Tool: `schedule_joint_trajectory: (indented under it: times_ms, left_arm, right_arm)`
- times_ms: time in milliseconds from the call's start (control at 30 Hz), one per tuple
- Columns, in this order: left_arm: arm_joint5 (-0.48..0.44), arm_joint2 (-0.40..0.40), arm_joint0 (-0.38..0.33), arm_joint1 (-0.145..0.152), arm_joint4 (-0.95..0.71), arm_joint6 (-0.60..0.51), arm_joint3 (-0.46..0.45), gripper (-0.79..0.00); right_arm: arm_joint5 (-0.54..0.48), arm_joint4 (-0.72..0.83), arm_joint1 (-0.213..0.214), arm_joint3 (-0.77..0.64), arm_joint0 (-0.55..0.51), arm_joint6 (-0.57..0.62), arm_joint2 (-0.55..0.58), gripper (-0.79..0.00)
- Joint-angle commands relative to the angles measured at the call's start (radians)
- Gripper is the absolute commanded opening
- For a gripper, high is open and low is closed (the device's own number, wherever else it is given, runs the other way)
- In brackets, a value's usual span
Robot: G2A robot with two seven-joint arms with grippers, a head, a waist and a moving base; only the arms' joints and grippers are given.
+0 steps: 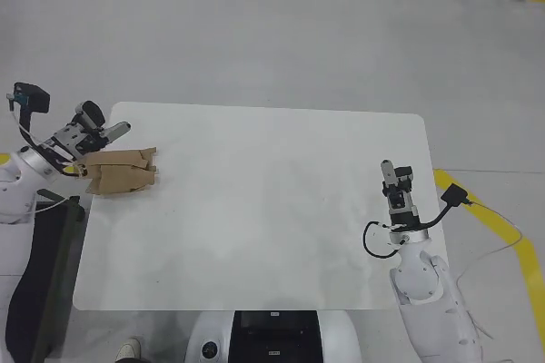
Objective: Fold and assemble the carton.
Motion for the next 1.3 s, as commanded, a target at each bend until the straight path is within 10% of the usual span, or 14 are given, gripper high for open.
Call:
schedule_joint_trajectory:
  times_ms: [0, 567, 1267]
  left_arm:
    - [0.014, -0.005, -0.013, 0.004, -0.119, -0.095, 0.048, 0.000]
    - [0.094, -0.030, -0.151, 0.027, -0.602, -0.567, 0.497, 0.000]
    - [0.191, -0.046, -0.173, 0.032, -0.635, -0.515, 0.576, 0.000]
  right_arm:
    - [0.000, 0.000, 0.000, 0.000, 0.000, 0.000, 0.000, 0.000]
    - [0.000, 0.000, 0.000, 0.000, 0.000, 0.000, 0.000, 0.000]
    - [0.000, 0.000, 0.000, 0.000, 0.000, 0.000, 0.000, 0.000]
